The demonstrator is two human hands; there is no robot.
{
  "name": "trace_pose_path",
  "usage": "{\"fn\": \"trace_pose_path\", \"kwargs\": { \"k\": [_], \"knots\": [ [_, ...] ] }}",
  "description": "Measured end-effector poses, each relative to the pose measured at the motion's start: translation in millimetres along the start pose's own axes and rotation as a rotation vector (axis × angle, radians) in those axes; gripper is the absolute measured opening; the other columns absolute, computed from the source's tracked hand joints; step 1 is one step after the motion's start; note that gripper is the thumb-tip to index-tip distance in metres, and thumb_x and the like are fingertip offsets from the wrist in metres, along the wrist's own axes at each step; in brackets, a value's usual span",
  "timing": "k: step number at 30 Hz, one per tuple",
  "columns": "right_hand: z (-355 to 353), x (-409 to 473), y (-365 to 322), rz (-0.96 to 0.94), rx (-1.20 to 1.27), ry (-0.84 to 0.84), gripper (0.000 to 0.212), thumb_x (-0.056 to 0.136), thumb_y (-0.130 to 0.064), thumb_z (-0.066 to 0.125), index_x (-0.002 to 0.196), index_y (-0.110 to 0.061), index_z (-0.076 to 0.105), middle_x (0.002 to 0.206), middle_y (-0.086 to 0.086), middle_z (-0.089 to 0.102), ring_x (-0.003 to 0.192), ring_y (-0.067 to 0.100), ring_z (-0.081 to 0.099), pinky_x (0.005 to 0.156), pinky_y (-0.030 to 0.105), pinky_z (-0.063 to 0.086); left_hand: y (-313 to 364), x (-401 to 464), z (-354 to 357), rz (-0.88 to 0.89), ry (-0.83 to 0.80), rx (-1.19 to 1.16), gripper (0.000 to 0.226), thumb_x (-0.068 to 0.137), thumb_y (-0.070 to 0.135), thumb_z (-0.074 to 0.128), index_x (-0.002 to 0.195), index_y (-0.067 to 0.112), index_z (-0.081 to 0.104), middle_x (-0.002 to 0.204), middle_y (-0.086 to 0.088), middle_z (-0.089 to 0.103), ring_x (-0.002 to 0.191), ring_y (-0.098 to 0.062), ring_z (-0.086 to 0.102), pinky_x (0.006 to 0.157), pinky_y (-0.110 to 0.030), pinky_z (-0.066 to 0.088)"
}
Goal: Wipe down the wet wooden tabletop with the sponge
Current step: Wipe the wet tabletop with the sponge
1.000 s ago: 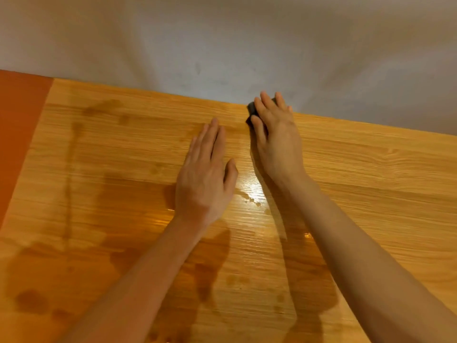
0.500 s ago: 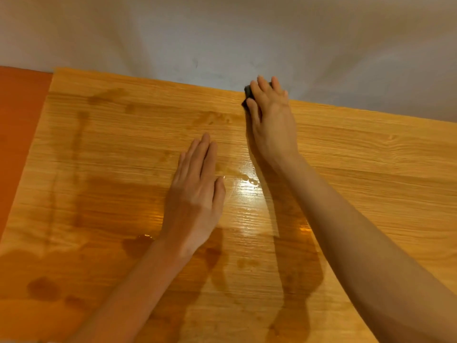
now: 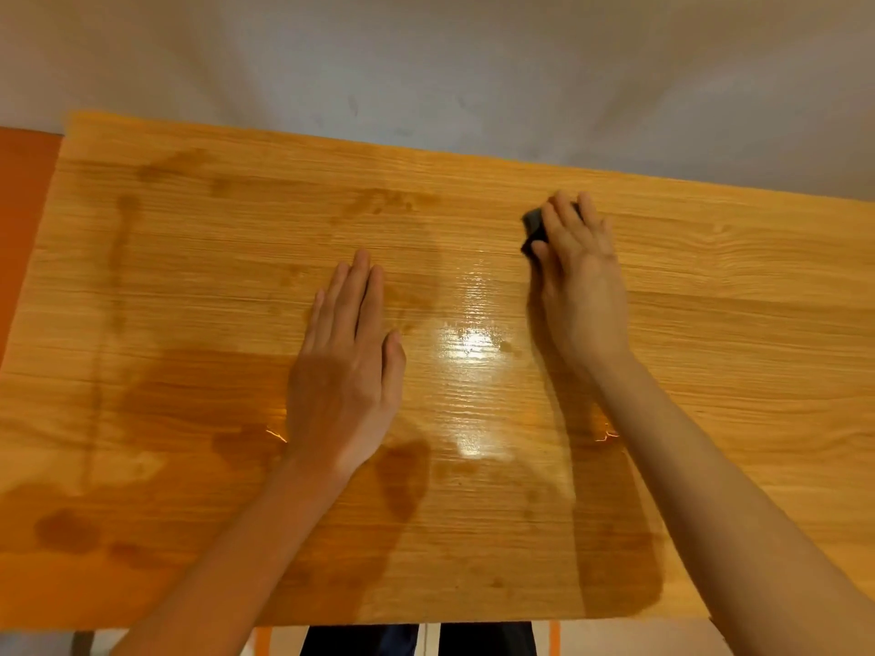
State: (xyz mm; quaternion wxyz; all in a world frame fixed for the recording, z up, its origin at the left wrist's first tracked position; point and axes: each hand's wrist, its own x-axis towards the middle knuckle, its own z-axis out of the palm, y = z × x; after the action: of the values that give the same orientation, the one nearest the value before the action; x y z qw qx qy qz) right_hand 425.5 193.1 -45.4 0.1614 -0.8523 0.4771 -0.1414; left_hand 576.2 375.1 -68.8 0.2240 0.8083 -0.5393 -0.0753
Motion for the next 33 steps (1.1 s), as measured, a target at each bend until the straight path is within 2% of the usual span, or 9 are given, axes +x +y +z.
{"fn": "trace_pose_path", "kwargs": {
  "k": [5, 9, 12, 14, 19, 22, 28, 31, 33],
  "knots": [
    [-18, -17, 29, 0.322, 0.041, 0.146, 0.031, 0.098, -0.01, 0.044, 0.125, -0.007, 0.059, 0.142, 0.011, 0.05, 0.142, 0.033, 0.031, 0.118, 0.049, 0.022, -1, 2, 1, 0.005, 0.019, 0.026, 0.056, 0.106, 0.023, 0.036, 0.157, 0.001, 0.027, 0.166, -0.013, 0.021, 0.155, -0.027, 0.017, 0.126, -0.046, 0.017],
    [23, -36, -53, 0.09, 0.055, 0.141, 0.027, 0.096, -0.01, 0.047, 0.119, -0.003, 0.06, 0.133, 0.014, 0.056, 0.134, 0.034, 0.04, 0.113, 0.047, 0.03, -1, 1, 1, 0.012, 0.022, 0.058, 0.055, 0.106, 0.023, 0.035, 0.156, 0.001, 0.028, 0.166, -0.014, 0.022, 0.155, -0.027, 0.018, 0.125, -0.048, 0.02],
    [42, -52, -84, -0.106, 0.152, 0.066, 0.037, 0.099, -0.013, 0.05, 0.133, 0.0, 0.054, 0.144, 0.014, 0.049, 0.141, 0.031, 0.033, 0.121, 0.04, 0.019, -2, 1, 2, 0.029, 0.029, 0.076, 0.054, 0.107, 0.023, 0.033, 0.156, 0.0, 0.029, 0.165, -0.015, 0.024, 0.155, -0.027, 0.019, 0.125, -0.048, 0.021],
    [30, -48, -60, -0.178, 0.129, 0.0, 0.039, 0.1, -0.015, 0.049, 0.136, -0.001, 0.051, 0.147, 0.012, 0.046, 0.143, 0.029, 0.031, 0.12, 0.035, 0.015, -3, 1, 3, 0.052, 0.056, 0.09, 0.053, 0.107, 0.022, 0.034, 0.154, -0.003, 0.03, 0.164, -0.018, 0.026, 0.154, -0.029, 0.022, 0.125, -0.047, 0.021],
    [-33, -60, 51, 0.261, 0.019, 0.131, 0.042, 0.102, -0.016, 0.041, 0.141, -0.002, 0.046, 0.151, 0.013, 0.04, 0.145, 0.029, 0.025, 0.121, 0.044, 0.017, -3, 0, 4, 0.066, 0.086, 0.071, 0.053, 0.107, 0.02, 0.036, 0.153, -0.005, 0.032, 0.163, -0.02, 0.027, 0.153, -0.032, 0.024, 0.126, -0.044, 0.019],
    [-25, -63, 41, 0.468, 0.01, 0.258, 0.041, 0.102, -0.015, 0.04, 0.14, -0.001, 0.046, 0.151, 0.014, 0.039, 0.145, 0.032, 0.025, 0.12, 0.044, 0.016, -4, 0, 4, 0.071, 0.091, 0.067, 0.052, 0.107, 0.02, 0.036, 0.153, -0.005, 0.032, 0.163, -0.02, 0.027, 0.153, -0.033, 0.024, 0.125, -0.047, 0.021],
    [47, -74, -89, 0.048, 0.098, 0.177, 0.037, 0.099, -0.011, 0.051, 0.134, 0.001, 0.052, 0.144, 0.016, 0.048, 0.141, 0.031, 0.035, 0.12, 0.041, 0.021, -3, 1, 3, 0.06, 0.074, 0.057, 0.053, 0.108, 0.023, 0.032, 0.153, -0.005, 0.033, 0.163, -0.02, 0.027, 0.153, -0.033, 0.024, 0.124, -0.049, 0.022],
    [37, -75, -73, -0.085, 0.067, 0.104, 0.038, 0.099, -0.013, 0.052, 0.135, 0.0, 0.053, 0.144, 0.015, 0.049, 0.14, 0.03, 0.036, 0.12, 0.035, 0.016, -2, 2, 2, 0.043, 0.054, 0.058, 0.054, 0.108, 0.025, 0.03, 0.153, -0.004, 0.032, 0.164, -0.019, 0.026, 0.153, -0.032, 0.022, 0.125, -0.047, 0.019],
    [12, -79, -37, 0.011, 0.03, 0.088, 0.035, 0.099, -0.014, 0.049, 0.132, -0.003, 0.055, 0.143, 0.013, 0.05, 0.14, 0.031, 0.036, 0.118, 0.035, 0.018, -2, 1, 2, 0.048, 0.057, 0.053, 0.054, 0.108, 0.024, 0.032, 0.153, -0.004, 0.032, 0.164, -0.019, 0.026, 0.153, -0.032, 0.022, 0.126, -0.046, 0.017]
  ]
}}
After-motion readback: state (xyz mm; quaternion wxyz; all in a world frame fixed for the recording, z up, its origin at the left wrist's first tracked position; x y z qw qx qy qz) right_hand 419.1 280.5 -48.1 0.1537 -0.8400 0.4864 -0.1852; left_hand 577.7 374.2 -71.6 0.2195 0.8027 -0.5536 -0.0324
